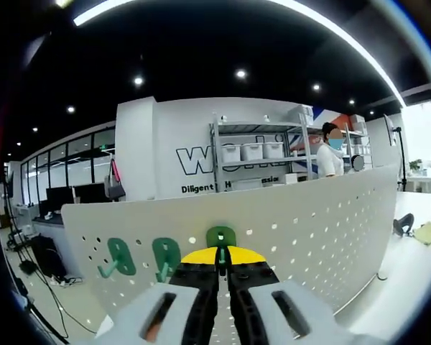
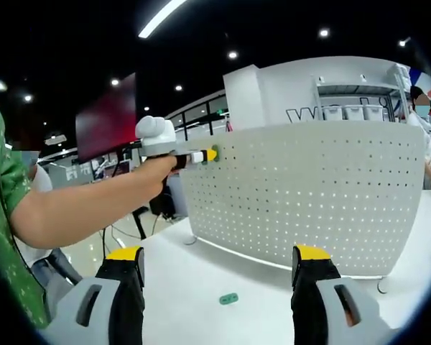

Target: Insert the hook assembly into the mounting plate slot until the hook locks in place.

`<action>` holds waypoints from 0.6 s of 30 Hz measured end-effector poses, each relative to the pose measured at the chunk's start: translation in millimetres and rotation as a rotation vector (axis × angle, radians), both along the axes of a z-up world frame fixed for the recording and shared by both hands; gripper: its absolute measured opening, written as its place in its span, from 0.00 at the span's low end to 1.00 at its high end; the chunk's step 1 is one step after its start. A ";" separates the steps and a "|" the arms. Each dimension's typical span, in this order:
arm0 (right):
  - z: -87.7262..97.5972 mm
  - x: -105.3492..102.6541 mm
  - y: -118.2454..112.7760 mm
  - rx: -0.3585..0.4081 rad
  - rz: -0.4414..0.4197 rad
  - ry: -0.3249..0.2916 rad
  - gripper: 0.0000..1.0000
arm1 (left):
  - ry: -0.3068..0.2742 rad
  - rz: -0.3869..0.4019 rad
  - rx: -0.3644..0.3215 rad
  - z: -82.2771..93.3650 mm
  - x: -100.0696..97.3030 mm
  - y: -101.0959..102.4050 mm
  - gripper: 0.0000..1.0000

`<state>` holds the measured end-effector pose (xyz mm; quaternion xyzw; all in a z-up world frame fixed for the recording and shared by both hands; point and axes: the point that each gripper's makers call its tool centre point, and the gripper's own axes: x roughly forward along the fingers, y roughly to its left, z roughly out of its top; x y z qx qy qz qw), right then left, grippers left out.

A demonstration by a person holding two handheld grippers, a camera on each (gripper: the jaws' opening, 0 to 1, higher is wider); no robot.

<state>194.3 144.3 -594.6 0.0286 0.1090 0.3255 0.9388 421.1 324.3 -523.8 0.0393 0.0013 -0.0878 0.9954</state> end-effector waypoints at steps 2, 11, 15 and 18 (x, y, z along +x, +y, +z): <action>-0.6 0.2 0.3 -0.002 0.001 0.002 0.86 | -0.001 -0.001 0.004 -0.6 1.7 0.1 0.03; -3.1 0.7 -0.4 -0.008 -0.002 0.010 0.86 | -0.010 0.003 0.028 -1.3 4.0 0.2 0.03; -3.8 0.2 0.5 -0.011 0.000 0.013 0.86 | -0.014 0.010 0.037 -1.0 4.1 -0.5 0.03; -4.5 -0.1 0.8 -0.012 0.001 0.015 0.86 | -0.016 0.022 0.038 -0.9 3.6 -1.0 0.03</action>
